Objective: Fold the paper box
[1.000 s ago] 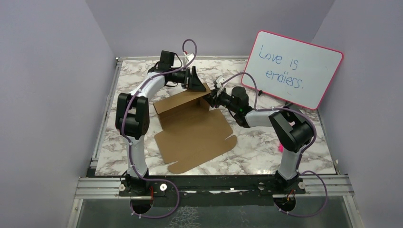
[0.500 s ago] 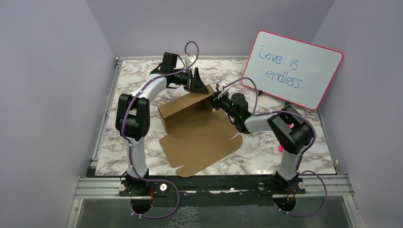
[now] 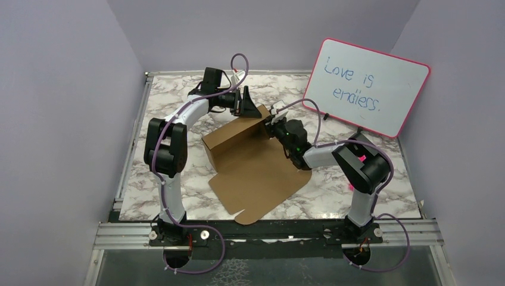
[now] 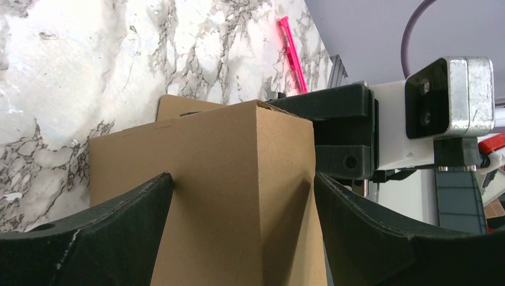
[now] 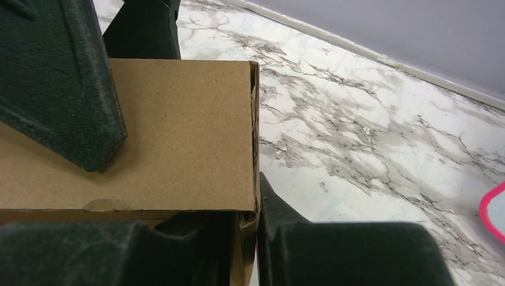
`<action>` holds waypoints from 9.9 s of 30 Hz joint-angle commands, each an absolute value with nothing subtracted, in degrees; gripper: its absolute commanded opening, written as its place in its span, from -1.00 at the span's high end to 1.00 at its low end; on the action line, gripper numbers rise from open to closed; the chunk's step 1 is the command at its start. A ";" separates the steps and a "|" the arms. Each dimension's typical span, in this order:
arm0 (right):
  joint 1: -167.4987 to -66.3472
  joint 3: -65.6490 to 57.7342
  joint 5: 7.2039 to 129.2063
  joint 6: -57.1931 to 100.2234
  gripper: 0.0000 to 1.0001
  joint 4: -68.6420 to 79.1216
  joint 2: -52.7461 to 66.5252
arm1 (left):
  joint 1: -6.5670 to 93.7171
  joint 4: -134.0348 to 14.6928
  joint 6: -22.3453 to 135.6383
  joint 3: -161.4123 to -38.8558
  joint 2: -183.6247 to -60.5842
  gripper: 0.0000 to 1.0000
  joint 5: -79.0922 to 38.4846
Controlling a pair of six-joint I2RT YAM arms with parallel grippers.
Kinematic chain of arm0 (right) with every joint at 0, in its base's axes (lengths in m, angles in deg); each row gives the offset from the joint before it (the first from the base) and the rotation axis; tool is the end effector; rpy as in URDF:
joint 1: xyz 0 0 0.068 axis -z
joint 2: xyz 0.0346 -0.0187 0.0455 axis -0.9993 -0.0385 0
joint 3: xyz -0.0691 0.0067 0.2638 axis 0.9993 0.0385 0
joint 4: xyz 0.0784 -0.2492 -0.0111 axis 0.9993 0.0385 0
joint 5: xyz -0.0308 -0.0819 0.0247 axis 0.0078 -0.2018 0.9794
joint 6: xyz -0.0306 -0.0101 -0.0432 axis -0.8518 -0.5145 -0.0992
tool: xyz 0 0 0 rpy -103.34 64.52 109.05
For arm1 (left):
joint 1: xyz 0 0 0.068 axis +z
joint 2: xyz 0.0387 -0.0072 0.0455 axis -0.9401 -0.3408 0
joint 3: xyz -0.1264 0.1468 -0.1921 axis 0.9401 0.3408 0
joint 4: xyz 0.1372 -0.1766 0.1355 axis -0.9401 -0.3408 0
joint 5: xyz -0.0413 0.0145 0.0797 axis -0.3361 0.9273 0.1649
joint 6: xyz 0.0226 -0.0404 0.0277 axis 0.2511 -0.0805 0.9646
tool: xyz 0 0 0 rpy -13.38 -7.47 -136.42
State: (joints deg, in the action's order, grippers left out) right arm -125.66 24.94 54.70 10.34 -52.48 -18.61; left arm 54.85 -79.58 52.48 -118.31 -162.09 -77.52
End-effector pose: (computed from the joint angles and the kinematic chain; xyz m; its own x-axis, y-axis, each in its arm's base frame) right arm 0.3020 0.2300 0.1796 0.0029 -0.0935 -0.9956 -0.5313 0.8433 -0.0807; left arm 0.4216 -0.1483 0.2421 -0.8358 0.1106 -0.5377 0.5463 0.2653 -0.7945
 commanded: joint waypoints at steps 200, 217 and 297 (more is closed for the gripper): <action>-126.50 27.35 43.71 23.30 -0.98 7.99 43.37 | 61.88 -74.84 40.19 -85.40 -136.74 0.76 -23.93; -126.58 8.98 59.22 16.30 -0.94 16.66 29.42 | 56.67 -49.47 16.01 -64.98 -128.32 0.31 -25.34; -116.67 -49.73 90.03 -35.23 -0.12 55.05 -20.04 | 62.78 -71.31 76.60 -81.98 -106.37 -0.98 -28.11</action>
State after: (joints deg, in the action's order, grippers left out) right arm -116.94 -50.51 94.85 -39.23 57.79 -23.75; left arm 62.50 -71.77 73.37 -76.76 -103.62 -19.73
